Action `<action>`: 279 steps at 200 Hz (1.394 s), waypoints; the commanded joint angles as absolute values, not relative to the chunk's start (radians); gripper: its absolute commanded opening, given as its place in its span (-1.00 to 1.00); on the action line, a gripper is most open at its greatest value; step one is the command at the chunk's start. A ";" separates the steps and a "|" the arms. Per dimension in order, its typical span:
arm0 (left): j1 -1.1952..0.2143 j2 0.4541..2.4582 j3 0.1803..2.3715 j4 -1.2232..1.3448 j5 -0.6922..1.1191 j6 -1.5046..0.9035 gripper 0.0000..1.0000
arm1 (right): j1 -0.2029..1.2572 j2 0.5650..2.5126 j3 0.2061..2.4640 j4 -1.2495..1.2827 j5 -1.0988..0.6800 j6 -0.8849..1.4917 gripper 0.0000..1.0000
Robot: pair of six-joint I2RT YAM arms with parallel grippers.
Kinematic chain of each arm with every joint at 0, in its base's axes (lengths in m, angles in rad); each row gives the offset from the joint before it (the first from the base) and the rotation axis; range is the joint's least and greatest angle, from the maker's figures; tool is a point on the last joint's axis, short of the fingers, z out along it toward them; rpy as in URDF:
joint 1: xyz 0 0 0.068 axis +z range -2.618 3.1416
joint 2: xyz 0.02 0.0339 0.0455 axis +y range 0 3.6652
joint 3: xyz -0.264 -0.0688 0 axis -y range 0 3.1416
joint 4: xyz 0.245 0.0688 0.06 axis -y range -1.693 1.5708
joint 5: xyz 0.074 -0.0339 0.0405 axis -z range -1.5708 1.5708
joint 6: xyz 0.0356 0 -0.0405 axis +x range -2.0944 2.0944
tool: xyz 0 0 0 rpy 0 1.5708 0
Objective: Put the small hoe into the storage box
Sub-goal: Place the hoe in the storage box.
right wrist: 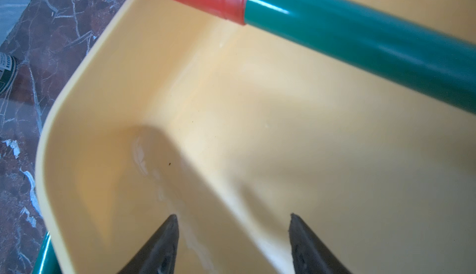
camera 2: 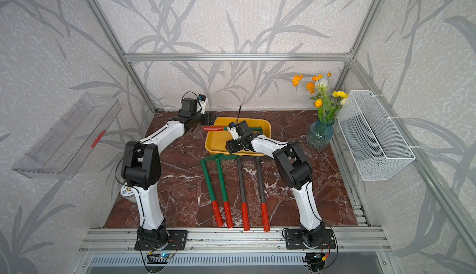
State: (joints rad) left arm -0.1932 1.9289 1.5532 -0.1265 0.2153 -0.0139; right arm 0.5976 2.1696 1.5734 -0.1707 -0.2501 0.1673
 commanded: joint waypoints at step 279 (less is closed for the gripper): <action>-0.332 1.756 1.156 -0.166 0.097 -0.114 0.56 | 0.589 2.435 2.099 -0.320 -0.232 0.272 0.36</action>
State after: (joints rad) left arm -0.3336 1.8023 1.1343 -0.1543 0.1059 -0.1162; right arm 0.5816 2.5488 2.1925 -0.3195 -0.2146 0.2970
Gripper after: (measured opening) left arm 0.779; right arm 0.678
